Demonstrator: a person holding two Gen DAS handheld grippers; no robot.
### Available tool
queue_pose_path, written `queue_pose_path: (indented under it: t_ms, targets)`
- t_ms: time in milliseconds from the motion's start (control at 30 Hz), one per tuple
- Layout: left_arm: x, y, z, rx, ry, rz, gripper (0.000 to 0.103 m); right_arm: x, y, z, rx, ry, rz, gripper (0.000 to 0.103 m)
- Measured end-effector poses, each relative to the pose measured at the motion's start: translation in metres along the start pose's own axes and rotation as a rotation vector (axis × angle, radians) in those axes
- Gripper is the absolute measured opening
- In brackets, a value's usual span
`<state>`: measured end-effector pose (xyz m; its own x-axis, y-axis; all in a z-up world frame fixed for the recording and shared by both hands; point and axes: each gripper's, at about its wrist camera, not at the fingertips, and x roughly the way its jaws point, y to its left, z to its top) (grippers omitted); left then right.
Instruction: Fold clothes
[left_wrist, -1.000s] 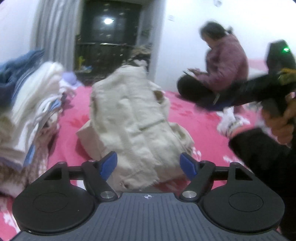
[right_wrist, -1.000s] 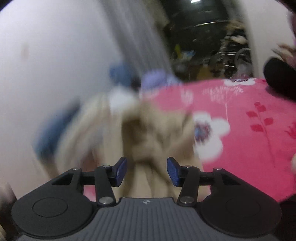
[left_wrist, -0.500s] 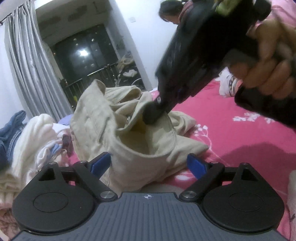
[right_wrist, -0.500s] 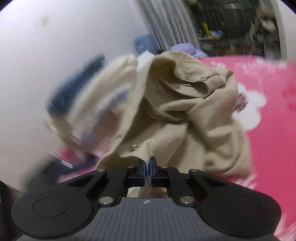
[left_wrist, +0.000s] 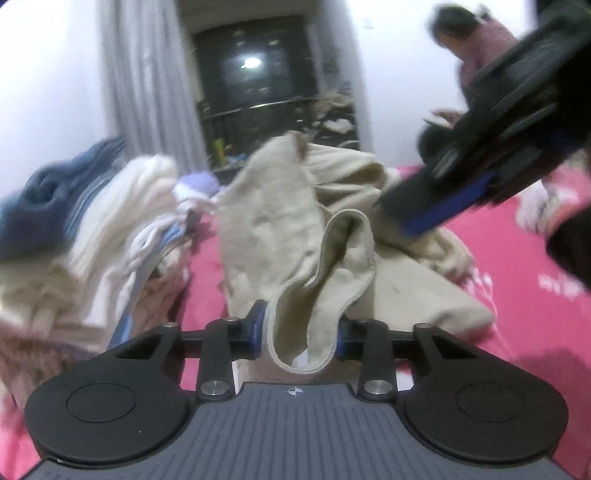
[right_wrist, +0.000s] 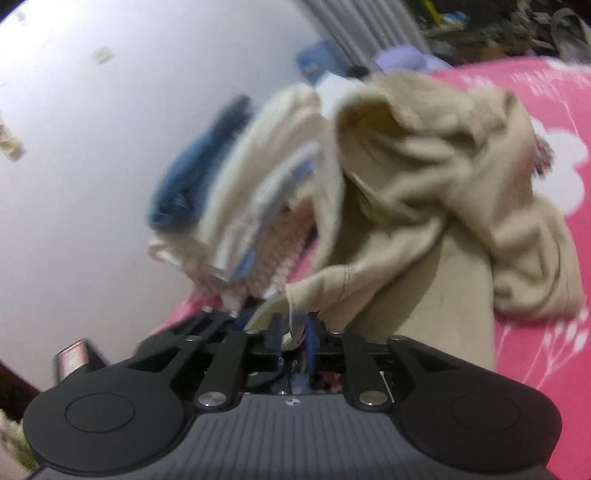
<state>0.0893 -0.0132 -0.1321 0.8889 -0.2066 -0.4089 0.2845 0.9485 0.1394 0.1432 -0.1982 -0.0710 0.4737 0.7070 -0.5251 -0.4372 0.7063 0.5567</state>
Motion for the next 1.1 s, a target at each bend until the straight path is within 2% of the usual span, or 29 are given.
queue_pose_path:
  t_ms: [33,67,100,167,233,300,333,500,567,600,633,667,700,733,833,933,1100]
  targets:
    - [0.0,0.005,0.002,-0.036,0.004,0.003,0.03,-0.011,0.0,0.006,-0.021,-0.035,0.001,0.034]
    - [0.0,0.01,0.003,-0.077,0.01,0.004,0.03,-0.021,0.0,0.012,-0.038,-0.074,-0.006,0.044]
    - [0.001,0.014,0.004,-0.102,0.014,0.008,0.03,-0.031,-0.005,0.019,-0.043,-0.126,-0.04,0.052]
    - [0.001,0.017,0.004,-0.134,0.019,0.022,0.029,-0.044,-0.017,0.036,-0.049,-0.217,-0.141,0.054]
    - [0.001,0.02,0.003,-0.155,0.025,0.036,0.029,-0.041,-0.026,0.053,-0.114,-0.252,-0.299,0.054]
    - [0.002,0.023,0.002,-0.164,0.032,0.05,0.029,-0.024,-0.026,0.066,-0.276,-0.234,-0.451,0.054]
    - [0.003,0.025,0.001,-0.168,0.036,0.056,0.029,-0.012,-0.023,0.07,-0.362,-0.208,-0.496,0.054]
    - [0.006,0.027,-0.004,-0.172,0.053,0.079,0.029,0.053,-0.003,0.072,-0.696,-0.077,-0.529,0.057]
    - [0.007,0.026,-0.007,-0.169,0.051,0.085,0.027,0.083,-0.012,0.073,-0.761,-0.029,-0.615,0.058]
    - [0.006,0.026,-0.007,-0.169,0.045,0.088,0.024,0.097,-0.017,0.074,-0.78,-0.005,-0.659,0.054]
    - [0.006,0.026,-0.008,-0.169,0.039,0.091,0.021,0.103,-0.025,0.079,-0.745,0.009,-0.694,0.048]
    - [0.005,0.027,-0.008,-0.172,0.033,0.094,0.02,0.1,-0.029,0.084,-0.679,-0.003,-0.703,0.03]
    - [0.003,0.028,-0.008,-0.178,0.024,0.098,0.017,0.098,-0.034,0.09,-0.614,-0.016,-0.711,0.017]
    - [0.003,0.028,-0.008,-0.183,0.017,0.1,0.015,0.094,-0.037,0.094,-0.557,-0.034,-0.719,0.015]
    - [-0.004,0.031,-0.003,-0.202,-0.026,0.108,0.01,0.064,-0.019,0.097,-0.511,-0.158,-0.754,0.01]
    - [-0.022,0.032,0.006,-0.219,-0.106,0.112,0.008,0.021,0.007,0.096,-0.493,-0.286,-0.787,0.01]
    - [-0.078,0.026,0.034,-0.22,-0.283,0.147,0.008,-0.071,0.054,0.094,-0.491,-0.493,-0.805,0.009]
